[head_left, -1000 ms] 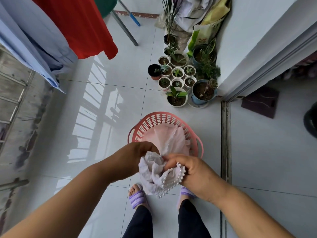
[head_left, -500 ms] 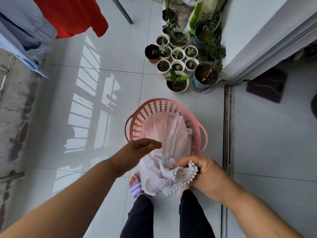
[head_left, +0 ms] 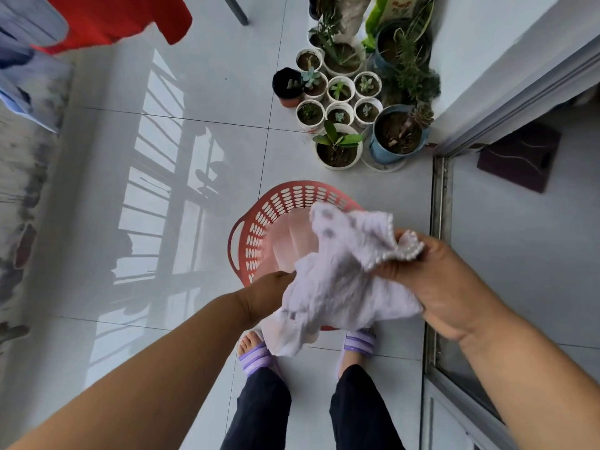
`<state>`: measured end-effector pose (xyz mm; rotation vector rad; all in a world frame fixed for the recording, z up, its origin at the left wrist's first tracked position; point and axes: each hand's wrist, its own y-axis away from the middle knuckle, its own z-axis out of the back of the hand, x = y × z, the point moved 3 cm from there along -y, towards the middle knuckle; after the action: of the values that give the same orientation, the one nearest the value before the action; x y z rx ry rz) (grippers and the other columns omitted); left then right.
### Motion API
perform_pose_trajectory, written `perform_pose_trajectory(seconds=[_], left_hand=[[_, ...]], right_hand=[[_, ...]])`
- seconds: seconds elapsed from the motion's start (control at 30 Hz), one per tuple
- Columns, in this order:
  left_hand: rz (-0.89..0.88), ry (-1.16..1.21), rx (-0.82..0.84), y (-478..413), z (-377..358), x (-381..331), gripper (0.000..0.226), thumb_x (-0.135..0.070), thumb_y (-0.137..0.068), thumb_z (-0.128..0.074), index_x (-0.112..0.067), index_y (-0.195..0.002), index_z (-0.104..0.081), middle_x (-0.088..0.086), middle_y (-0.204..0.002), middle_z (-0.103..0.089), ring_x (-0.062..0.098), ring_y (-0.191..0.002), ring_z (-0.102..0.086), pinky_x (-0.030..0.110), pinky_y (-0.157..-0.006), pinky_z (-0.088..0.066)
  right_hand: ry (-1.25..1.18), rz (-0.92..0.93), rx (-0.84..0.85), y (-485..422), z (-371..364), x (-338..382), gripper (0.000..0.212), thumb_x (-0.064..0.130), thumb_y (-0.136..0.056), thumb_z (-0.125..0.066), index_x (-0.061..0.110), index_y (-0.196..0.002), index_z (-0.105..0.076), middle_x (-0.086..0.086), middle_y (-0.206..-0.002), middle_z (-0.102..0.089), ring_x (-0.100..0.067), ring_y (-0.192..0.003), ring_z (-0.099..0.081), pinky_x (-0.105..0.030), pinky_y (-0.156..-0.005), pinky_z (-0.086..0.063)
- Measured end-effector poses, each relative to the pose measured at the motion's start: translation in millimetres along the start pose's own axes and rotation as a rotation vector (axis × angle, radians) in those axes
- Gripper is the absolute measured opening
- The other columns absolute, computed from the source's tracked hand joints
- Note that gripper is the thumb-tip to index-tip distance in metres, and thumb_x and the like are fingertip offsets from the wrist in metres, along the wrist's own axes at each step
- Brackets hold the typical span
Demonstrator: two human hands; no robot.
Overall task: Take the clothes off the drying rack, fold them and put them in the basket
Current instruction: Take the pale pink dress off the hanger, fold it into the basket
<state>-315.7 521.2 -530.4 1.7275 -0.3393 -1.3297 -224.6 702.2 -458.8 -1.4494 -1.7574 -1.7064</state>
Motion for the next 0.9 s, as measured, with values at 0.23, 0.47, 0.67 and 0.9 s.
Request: perform_pose_trajectory(seconds=[0.23, 0.47, 0.67, 0.9], left_hand=[[0.038, 0.580, -0.008, -11, 9, 35, 0.048, -0.055, -0.073, -0.072, -0.027, -0.109, -0.059, 0.001, -0.098, -0.076, 0.024, -0.096, -0.072, 0.046, -0.092, -0.053], [0.193, 0.233, 0.040, -17, 13, 65, 0.053, -0.054, -0.070, -0.077, -0.023, -0.111, -0.064, -0.003, -0.109, -0.071, 0.018, -0.102, -0.068, 0.034, -0.093, -0.055], [0.138, 0.223, -0.144, -18, 12, 73, 0.046, -0.049, -0.078, -0.069, -0.038, -0.119, -0.052, -0.022, -0.109, -0.064, 0.002, -0.095, -0.063, 0.011, -0.065, -0.052], [0.271, 0.190, -0.192, -30, 10, 77, 0.054, -0.046, -0.082, -0.072, -0.031, -0.129, -0.049, -0.010, -0.123, -0.058, 0.018, -0.111, -0.059, 0.040, -0.099, -0.048]], right_hand=[[-0.076, -0.167, -0.199, -81, 20, -17, 0.044, 0.020, -0.069, -0.077, 0.004, -0.109, -0.066, -0.012, -0.100, -0.075, -0.024, -0.089, -0.072, -0.036, -0.083, -0.057], [0.190, -0.368, -0.277, -153, 39, -111, 0.053, 0.024, -0.071, -0.086, 0.007, -0.116, -0.067, -0.013, -0.105, -0.073, -0.027, -0.089, -0.070, -0.039, -0.088, -0.056], [0.685, -0.467, -0.195, -151, 40, -170, 0.088, 0.032, -0.074, -0.082, 0.012, -0.147, -0.036, -0.005, -0.136, -0.056, -0.026, -0.120, -0.057, -0.029, -0.095, -0.044], [0.801, -0.139, 0.178, -83, 8, -121, 0.095, 0.092, -0.064, -0.045, 0.036, -0.140, -0.046, 0.019, -0.146, -0.043, -0.002, -0.137, -0.035, -0.033, -0.117, -0.029]])
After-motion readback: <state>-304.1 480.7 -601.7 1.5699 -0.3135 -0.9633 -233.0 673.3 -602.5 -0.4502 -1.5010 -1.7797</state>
